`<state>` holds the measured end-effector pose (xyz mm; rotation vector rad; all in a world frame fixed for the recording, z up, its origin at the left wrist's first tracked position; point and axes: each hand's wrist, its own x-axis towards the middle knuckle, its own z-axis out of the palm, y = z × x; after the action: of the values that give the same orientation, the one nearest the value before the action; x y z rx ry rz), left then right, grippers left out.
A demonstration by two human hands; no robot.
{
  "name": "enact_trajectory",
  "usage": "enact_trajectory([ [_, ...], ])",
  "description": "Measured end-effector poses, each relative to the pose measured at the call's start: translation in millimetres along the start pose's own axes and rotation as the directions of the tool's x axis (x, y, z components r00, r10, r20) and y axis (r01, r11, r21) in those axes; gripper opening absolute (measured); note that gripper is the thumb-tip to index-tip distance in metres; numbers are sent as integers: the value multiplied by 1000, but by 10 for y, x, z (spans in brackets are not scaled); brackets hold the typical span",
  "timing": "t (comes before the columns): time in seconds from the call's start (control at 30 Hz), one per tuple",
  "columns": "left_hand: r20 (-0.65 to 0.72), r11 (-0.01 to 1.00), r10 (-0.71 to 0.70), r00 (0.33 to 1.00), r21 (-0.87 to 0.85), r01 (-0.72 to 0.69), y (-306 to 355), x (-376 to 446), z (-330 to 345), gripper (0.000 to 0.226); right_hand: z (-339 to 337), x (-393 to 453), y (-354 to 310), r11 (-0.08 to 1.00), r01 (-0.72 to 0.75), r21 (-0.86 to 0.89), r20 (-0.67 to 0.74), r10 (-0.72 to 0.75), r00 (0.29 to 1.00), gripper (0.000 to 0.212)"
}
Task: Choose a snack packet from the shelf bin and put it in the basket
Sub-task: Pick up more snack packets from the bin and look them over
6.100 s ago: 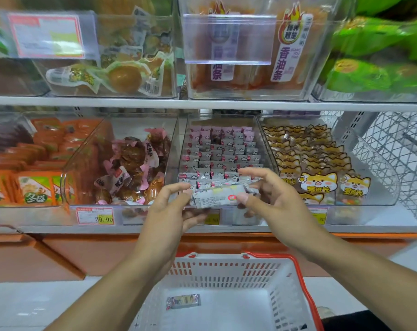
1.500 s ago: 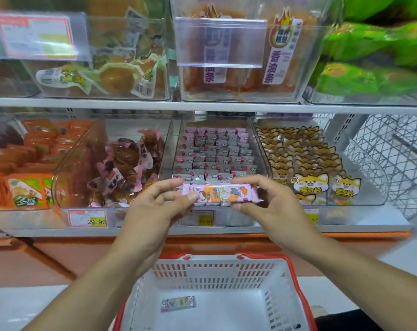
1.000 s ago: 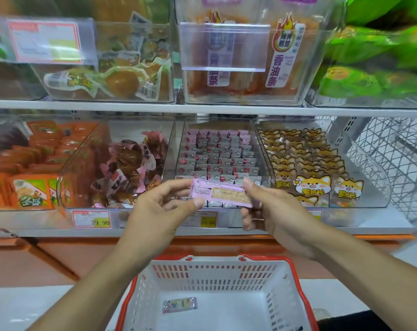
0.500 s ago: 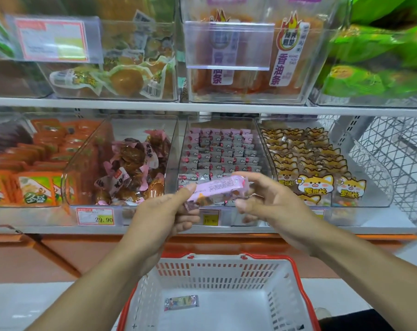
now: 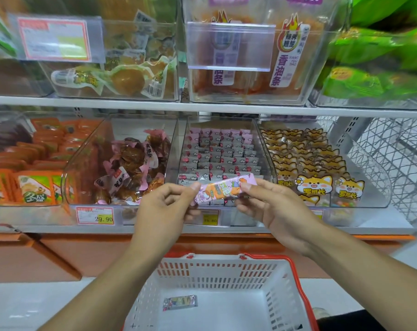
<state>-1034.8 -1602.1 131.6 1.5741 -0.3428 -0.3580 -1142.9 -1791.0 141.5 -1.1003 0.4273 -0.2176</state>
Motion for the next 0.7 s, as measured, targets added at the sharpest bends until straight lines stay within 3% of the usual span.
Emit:
enact_trajectory([
  [0.07, -71, 1000, -12, 997, -21, 11, 20, 57, -12, 39, 52, 10, 32, 993, -24, 115, -8, 25, 1000, 45],
  [0.17, -104, 1000, 1, 995, 13, 0, 37, 152, 3, 24, 139, 65, 63, 986, 74, 150, -107, -58, 993, 21],
  [0.27, -21, 986, 29, 999, 163, -25, 17, 217, 89, 26, 190, 245, -37, 949, 257, -184, -241, -297, 924, 22],
  [0.33, 57, 927, 99, 993, 358, -113, -31, 219, 132, 35, 205, 452, -149, 809, 280, -516, -268, -463, 845, 26],
  [0.4, 132, 821, 195, 972, 519, -236, -57, 209, 156, 35, 241, 722, -266, 672, 274, -688, -198, -536, 821, 23],
  [0.57, 284, 648, 206, 936, 677, -349, -85, 254, 190, 42, 285, 1434, -485, 404, 189, -895, -113, -615, 780, 12],
  [0.63, 324, 623, 198, 925, 687, -374, -65, 318, 230, 45, 278, 1597, -499, 401, 223, -889, -84, -619, 781, 20],
  [0.7, 362, 602, 192, 912, 691, -401, 2, 408, 292, 49, 255, 1713, -481, 449, 259, -855, -96, -629, 772, 15],
])
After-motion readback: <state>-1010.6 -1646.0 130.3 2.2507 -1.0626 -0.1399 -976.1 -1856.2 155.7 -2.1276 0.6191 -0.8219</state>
